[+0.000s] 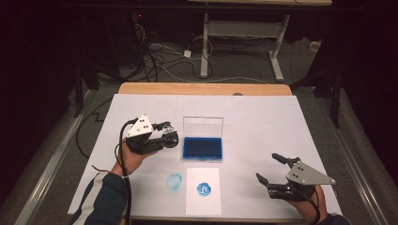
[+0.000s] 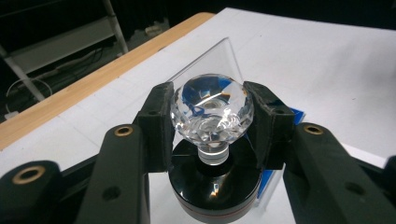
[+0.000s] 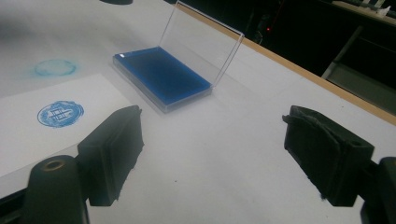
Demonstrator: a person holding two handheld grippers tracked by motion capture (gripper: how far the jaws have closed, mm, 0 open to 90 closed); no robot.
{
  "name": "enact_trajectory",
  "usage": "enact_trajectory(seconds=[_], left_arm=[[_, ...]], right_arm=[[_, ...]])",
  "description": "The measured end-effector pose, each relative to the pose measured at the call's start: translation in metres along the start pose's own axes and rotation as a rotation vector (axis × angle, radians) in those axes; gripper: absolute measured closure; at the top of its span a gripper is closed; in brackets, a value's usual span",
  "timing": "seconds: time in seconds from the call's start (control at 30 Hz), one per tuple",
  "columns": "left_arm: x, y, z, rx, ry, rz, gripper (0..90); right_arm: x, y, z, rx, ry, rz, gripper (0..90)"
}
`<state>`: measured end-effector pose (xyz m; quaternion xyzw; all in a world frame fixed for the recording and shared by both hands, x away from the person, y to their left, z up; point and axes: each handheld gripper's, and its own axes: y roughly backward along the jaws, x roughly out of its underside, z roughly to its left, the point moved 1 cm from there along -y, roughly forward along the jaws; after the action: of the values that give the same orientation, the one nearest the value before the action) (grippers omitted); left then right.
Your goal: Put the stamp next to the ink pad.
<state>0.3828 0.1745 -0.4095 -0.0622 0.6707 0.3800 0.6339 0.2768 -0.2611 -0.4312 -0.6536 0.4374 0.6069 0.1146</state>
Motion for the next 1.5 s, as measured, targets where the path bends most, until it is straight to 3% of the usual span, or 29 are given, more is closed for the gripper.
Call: enact_trajectory(seconds=[0.3,0.6,1.07,1.27,1.5], left_arm=[[0.005,-0.016,0.007,0.009,0.033,0.012,54.0],[0.012,-0.034,0.012,-0.032,0.024,0.080,54.0],[0.033,-0.054,0.019,-0.039,0.068,0.134,53.9],[0.040,-0.059,0.018,-0.033,0.078,0.151,53.9],[0.045,-0.057,0.016,-0.020,0.093,0.137,53.8]], right_arm=[[0.000,-0.001,0.000,-0.009,-0.001,0.001,19.1],[0.001,-0.003,0.002,-0.023,0.005,0.010,19.0],[0.001,-0.004,0.002,-0.029,0.006,0.013,18.6],[0.002,-0.004,0.002,-0.031,0.004,0.014,18.6],[0.002,-0.005,0.002,-0.032,0.003,0.014,18.6]])
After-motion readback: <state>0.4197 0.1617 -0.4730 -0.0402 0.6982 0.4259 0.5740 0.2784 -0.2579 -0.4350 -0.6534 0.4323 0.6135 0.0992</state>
